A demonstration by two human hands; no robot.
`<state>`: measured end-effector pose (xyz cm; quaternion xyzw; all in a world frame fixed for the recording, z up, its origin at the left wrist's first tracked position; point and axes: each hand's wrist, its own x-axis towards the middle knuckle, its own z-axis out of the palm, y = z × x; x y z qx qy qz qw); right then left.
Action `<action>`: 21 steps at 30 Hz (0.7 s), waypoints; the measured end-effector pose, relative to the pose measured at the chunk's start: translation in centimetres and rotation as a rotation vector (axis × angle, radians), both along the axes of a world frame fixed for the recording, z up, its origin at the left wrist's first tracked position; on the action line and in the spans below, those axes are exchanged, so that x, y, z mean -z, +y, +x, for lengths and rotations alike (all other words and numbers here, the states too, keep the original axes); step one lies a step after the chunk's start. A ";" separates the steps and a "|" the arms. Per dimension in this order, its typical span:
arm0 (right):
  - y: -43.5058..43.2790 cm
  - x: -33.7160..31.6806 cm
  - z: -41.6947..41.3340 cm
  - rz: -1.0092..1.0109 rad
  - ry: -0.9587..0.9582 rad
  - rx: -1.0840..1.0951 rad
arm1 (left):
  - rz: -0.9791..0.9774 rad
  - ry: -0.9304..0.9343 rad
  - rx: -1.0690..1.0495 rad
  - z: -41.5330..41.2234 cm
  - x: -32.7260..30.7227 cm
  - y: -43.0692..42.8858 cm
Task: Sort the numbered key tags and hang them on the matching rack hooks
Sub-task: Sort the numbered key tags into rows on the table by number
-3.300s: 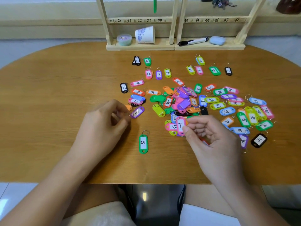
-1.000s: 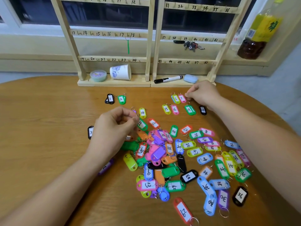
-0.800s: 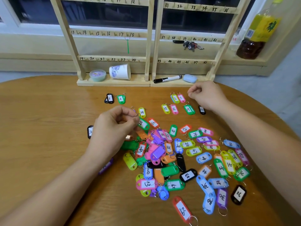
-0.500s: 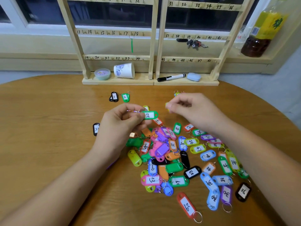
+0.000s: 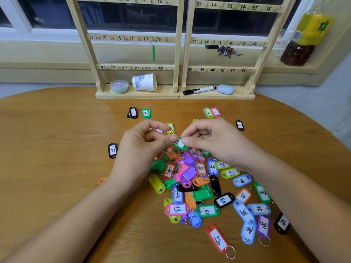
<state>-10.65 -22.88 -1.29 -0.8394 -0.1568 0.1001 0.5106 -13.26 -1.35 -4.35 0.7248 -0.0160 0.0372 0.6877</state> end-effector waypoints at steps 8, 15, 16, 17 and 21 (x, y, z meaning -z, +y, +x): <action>-2.6 0.3 1.2 -0.072 0.005 0.055 | 0.083 -0.038 0.038 -0.4 0.2 -0.9; -11.0 1.2 5.4 -0.004 -0.010 0.505 | 0.537 -0.189 0.075 2.1 -0.6 -3.1; -11.8 1.6 5.8 -0.012 -0.011 0.547 | 0.588 -0.218 0.101 2.6 -0.8 -3.8; -12.6 1.9 6.1 -0.021 -0.014 0.584 | 0.629 -0.242 0.127 3.3 -0.9 -4.5; -14.4 3.4 7.6 -0.038 -0.019 0.670 | 0.784 -0.286 0.204 6.1 -0.6 -8.2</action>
